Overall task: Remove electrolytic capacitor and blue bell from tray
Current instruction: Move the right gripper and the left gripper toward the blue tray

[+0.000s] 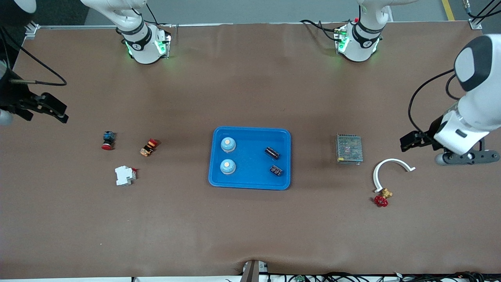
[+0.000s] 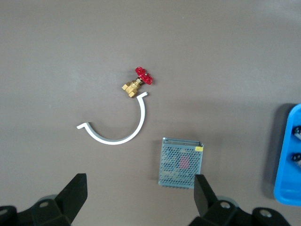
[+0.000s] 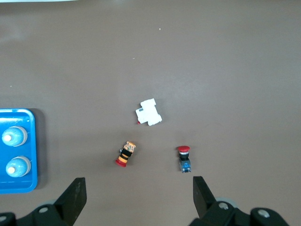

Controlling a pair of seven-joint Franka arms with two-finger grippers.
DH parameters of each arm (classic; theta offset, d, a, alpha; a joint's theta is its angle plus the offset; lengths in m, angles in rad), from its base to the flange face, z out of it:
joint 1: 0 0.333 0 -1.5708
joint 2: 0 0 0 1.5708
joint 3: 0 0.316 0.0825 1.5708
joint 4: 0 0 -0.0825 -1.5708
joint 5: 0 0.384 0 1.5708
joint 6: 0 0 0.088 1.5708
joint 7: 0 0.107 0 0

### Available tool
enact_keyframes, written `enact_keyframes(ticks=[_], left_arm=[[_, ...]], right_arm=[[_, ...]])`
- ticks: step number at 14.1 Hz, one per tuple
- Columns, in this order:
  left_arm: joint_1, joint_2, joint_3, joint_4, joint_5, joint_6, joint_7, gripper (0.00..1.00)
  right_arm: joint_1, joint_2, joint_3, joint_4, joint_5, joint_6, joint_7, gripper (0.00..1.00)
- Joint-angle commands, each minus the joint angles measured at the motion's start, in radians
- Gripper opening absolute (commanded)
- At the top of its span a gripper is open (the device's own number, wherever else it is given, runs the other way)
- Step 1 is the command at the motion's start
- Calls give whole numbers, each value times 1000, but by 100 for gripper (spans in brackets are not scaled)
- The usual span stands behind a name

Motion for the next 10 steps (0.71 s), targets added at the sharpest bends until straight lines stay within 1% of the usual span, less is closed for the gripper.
enact_keyframes(ticks=[1,3,5,7,10], left_arm=[[-53,71,-1,50,2,-7,-118,100],[-99,123,-1,91,2,-3,-205,100],[-142,151,1,113,3,-1,-271,100],[-180,164,1,113,3,7,-320,100],[-234,181,1,113,2,23,-437,100]], right_arm=[[38,37,6,-63,11,84,78,100],[105,92,4,-71,11,138,179,100],[161,152,6,-71,13,183,242,100],[210,198,6,-73,16,213,301,100],[332,253,4,-73,14,239,497,100]])
